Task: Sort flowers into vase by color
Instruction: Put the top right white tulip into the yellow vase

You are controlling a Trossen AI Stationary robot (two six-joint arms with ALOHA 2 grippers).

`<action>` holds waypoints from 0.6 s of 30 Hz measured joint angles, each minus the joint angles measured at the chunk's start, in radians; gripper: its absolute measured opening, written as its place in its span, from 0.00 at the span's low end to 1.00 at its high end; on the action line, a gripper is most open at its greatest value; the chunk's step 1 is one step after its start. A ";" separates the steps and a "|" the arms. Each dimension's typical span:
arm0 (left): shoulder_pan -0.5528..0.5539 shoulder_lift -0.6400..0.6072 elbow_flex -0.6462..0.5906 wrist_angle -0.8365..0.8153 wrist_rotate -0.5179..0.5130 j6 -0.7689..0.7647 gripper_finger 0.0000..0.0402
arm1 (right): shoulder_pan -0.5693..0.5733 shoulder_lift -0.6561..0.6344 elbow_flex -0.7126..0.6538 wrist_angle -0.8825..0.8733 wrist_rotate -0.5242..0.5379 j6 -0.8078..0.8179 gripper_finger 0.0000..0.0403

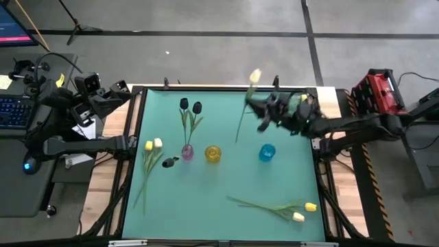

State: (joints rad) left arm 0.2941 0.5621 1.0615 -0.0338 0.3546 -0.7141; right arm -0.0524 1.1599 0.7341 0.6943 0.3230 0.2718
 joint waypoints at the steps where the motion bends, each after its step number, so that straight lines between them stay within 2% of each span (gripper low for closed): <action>1: 0.000 0.000 0.000 0.000 -0.001 0.005 0.38 | 0.029 0.038 0.000 0.042 0.000 -0.022 0.00; 5: 0.000 0.002 0.000 0.000 -0.022 0.011 0.38 | 0.098 0.217 0.000 0.276 0.021 -0.053 0.00; 8: 0.000 0.002 0.000 0.000 -0.037 0.011 0.38 | 0.105 0.348 0.004 0.483 0.027 -0.069 0.00; 10: 0.000 0.002 0.000 0.000 -0.038 0.011 0.38 | 0.105 0.413 0.027 0.556 0.037 -0.094 0.00; 14: 0.000 0.002 0.000 0.000 -0.038 0.009 0.38 | 0.098 0.483 0.097 0.556 0.042 -0.131 0.00; 18: 0.000 0.002 0.000 0.000 -0.037 -0.013 0.38 | 0.092 0.519 0.155 0.438 0.016 -0.131 0.00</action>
State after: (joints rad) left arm 0.2939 0.5644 1.0615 -0.0341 0.3172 -0.7270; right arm 0.0393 1.6787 0.8892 1.1322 0.3392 0.1404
